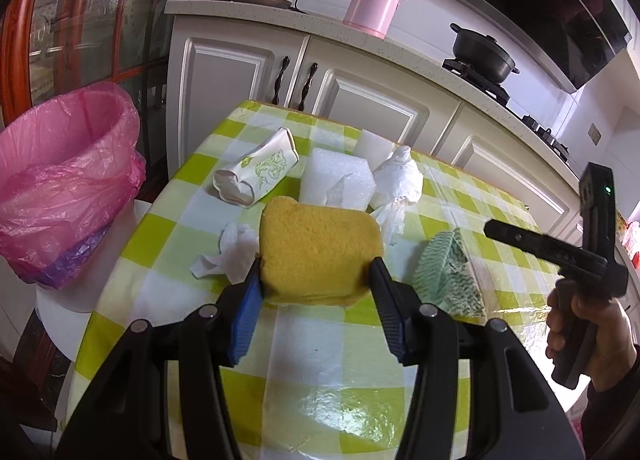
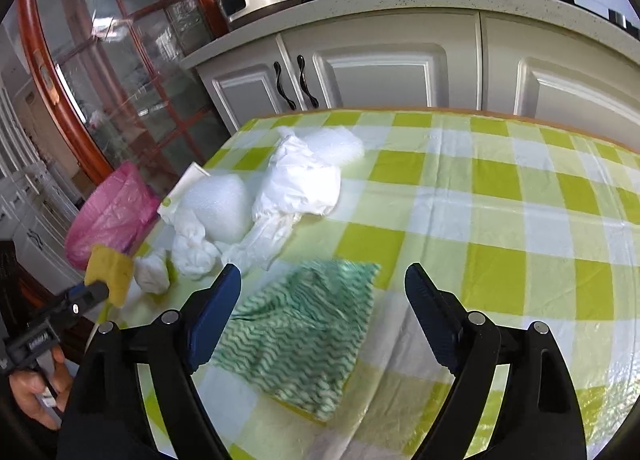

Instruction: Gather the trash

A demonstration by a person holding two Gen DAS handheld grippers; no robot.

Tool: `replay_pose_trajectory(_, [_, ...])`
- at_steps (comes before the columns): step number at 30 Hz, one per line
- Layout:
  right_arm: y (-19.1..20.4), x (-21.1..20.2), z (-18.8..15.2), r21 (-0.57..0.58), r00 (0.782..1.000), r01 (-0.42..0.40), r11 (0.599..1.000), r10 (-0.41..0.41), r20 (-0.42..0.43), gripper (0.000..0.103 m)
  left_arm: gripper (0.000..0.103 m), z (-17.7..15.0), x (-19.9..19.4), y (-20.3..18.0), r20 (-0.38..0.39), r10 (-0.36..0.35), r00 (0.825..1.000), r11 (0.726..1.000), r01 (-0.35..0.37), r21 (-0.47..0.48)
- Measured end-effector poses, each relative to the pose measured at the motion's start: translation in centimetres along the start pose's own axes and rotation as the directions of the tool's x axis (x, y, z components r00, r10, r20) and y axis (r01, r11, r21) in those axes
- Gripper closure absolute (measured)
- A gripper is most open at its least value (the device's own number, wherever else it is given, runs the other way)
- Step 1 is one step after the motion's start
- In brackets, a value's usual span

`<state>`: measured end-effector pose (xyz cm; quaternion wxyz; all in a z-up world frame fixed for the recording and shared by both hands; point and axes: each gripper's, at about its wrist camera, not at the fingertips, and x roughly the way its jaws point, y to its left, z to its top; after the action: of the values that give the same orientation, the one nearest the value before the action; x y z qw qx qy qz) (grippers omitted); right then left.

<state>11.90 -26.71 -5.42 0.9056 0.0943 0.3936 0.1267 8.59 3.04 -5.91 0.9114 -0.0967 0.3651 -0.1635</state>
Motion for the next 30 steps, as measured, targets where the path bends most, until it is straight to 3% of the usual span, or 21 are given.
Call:
replay_pose_trajectory(10, [3.0,3.5,-2.3,-0.018,0.996,0.015,1.000,-0.016,-0.091,0.022,0.052,0.1,0.4,-0.1,-0.006,0.008,1.000,1.000,-0.008,0.008])
replay_pose_trajectory(14, [3.5,5.1,-2.2,-0.047,0.992,0.064,0.997,-0.068,-0.109,0.023,0.052,0.3,0.4,0.1,-0.005,0.009,1.000,1.000,-0.009,0.003])
replay_pose_trajectory(15, [3.6,5.6,-2.4,-0.061,0.989,0.076,0.995,-0.083,-0.120,0.033,0.052,0.3,0.4,0.1,-0.006,0.010,1.000,1.000,-0.010,0.004])
replay_pose_trajectory(19, [3.9,6.2,-2.9,-0.098,0.986,0.100,0.990,-0.112,-0.121,0.053,0.052,0.4,0.4,0.4,-0.004,0.019,1.000,1.000,-0.019,0.007])
replay_pose_trajectory(21, [3.9,6.0,-3.0,-0.099,0.988,0.087,0.991,-0.099,-0.116,0.074,0.052,0.6,0.3,0.6,-0.004,0.027,1.000,1.000,-0.027,0.005])
replay_pose_trajectory(23, [3.9,5.6,-3.1,-0.094,0.991,0.068,0.993,-0.078,-0.106,0.080,0.052,0.7,0.3,0.8,0.000,0.033,0.999,0.999,-0.033,0.000])
replay_pose_trajectory(30, [4.5,3.8,-2.2,-0.085,0.997,0.036,0.996,-0.042,-0.062,0.083,0.052,1.5,-0.7,1.5,0.023,0.062,0.998,0.998,-0.062,-0.001])
